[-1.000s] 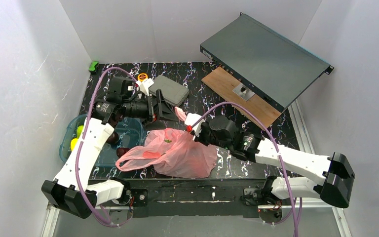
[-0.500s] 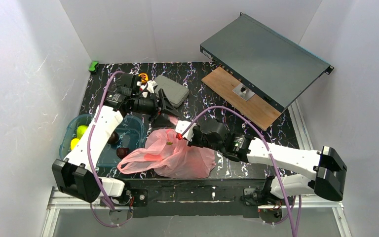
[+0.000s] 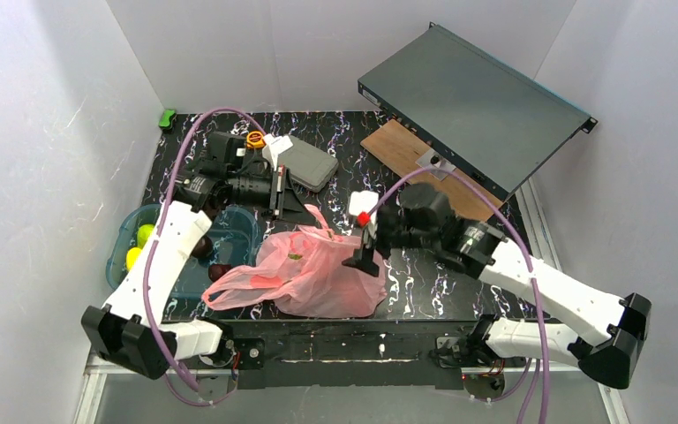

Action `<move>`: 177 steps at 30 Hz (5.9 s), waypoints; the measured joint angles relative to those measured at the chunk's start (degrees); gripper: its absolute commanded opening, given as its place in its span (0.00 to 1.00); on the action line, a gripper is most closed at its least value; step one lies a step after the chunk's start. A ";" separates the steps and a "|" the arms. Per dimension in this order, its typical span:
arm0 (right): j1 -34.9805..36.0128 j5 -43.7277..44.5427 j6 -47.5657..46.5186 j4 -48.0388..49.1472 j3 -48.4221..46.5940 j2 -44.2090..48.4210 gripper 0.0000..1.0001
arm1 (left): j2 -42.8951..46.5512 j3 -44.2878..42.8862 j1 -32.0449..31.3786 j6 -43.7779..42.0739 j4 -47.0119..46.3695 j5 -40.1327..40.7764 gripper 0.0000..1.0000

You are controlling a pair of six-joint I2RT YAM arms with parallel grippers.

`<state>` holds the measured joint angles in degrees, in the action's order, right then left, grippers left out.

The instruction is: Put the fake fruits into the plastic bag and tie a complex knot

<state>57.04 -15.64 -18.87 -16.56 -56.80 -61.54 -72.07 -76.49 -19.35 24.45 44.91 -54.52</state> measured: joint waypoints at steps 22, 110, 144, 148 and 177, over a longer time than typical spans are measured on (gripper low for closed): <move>-7.78 -34.58 11.67 -1.44 -17.07 -20.74 0.71 | 3.56 -1.64 -3.63 -38.38 3.65 -17.35 0.00; -9.33 -10.88 5.62 -17.64 -12.79 -42.01 0.01 | 20.63 4.92 -6.49 -79.97 14.78 35.04 0.98; -9.35 -8.48 7.96 -16.44 -10.47 -38.16 0.01 | 2.08 29.35 32.96 5.40 25.92 19.63 0.87; -9.40 -8.48 7.93 -16.46 -10.47 -38.05 0.01 | 2.08 32.89 28.74 8.79 20.11 17.18 0.78; -22.29 -11.63 -3.63 -17.86 -7.82 -24.76 0.01 | 27.69 21.55 8.59 -76.04 12.72 22.80 0.00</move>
<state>34.74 -27.27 -22.50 -34.41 -64.62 -86.30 -44.38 -54.94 -10.76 -51.59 57.63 -31.73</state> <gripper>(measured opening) 0.031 0.010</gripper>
